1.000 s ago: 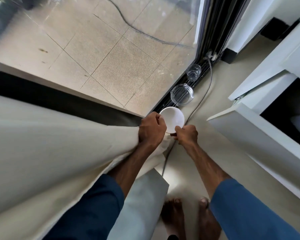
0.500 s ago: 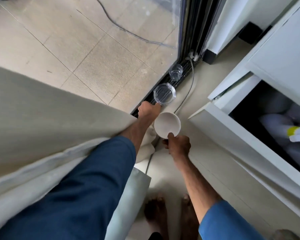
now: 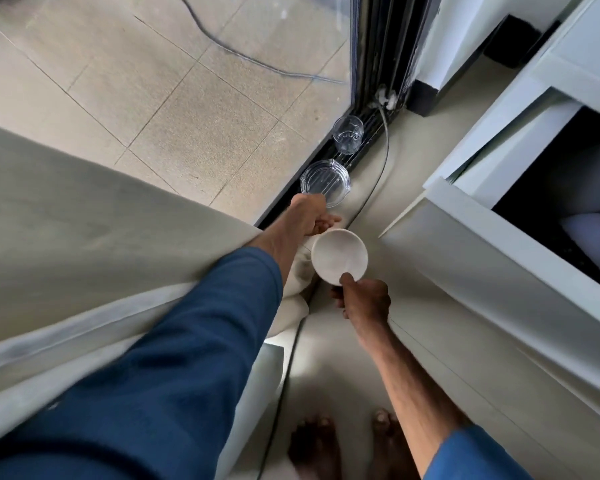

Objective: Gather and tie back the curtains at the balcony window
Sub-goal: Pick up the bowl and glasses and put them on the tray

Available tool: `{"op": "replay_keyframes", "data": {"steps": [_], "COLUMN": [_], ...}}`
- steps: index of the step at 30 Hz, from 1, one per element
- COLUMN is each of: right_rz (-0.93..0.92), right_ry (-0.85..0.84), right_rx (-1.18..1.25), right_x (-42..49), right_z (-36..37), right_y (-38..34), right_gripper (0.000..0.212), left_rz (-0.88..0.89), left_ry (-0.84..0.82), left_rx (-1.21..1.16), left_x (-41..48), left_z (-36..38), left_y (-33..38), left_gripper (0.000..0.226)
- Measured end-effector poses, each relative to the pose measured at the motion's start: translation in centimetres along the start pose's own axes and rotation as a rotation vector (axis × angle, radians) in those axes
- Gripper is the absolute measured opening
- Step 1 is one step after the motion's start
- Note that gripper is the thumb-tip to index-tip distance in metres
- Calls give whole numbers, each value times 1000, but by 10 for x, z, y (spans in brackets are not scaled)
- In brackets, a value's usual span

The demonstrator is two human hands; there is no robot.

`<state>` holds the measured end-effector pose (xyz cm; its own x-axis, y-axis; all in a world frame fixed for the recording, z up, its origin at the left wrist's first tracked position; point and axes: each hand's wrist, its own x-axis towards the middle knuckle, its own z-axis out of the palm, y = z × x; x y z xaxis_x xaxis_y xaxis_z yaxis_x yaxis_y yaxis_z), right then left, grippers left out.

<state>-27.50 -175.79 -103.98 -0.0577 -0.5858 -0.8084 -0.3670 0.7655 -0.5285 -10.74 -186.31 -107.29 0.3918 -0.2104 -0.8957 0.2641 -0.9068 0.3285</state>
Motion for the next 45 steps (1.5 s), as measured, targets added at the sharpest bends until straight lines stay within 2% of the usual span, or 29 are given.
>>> {"op": "replay_keyframes", "data": {"steps": [7,13,20,23,24,26,28,31,35,40,45], "right_rz": [38,140,176,181,183,188,194,200,205,201,182], "right_ry": [11,-30,-6,20,23,54,109,205,279,319,366], "right_rx": [-26,-50,-5,-11,-33,-20,27,80,130,209,267], "right_x": [-43,-171,-327,-387,-408,-451,-486,-535,-591,-654,-714], "right_z": [-10,-46,-136,-185,-201,-234,-261,-297,-333,-366,-383], "right_y": [-15,-50,-112,-133,-141,-152,-158,-156,-140,-100,-51], "right_gripper": [26,37,38,37,33,35,34,30,28,25,18], "left_rz": [58,132,125,85,70,65,73,123,223,317,479], "left_ry": [119,242,263,288,270,225,136,6,-33,-109,-166], "left_rx": [-38,-101,70,88,83,83,68,116,242,381,608], "left_x": [-66,-213,-378,-438,-462,-542,-604,-660,-721,-770,-819], "left_z": [-33,-74,-106,-110,-110,-108,-105,-101,-96,-99,-106], "left_y": [-24,-52,-81,-89,-91,-72,-60,-58,-62,-94,-130], "left_gripper": [29,31,51,78,77,56,45,47,50,35,47]}}
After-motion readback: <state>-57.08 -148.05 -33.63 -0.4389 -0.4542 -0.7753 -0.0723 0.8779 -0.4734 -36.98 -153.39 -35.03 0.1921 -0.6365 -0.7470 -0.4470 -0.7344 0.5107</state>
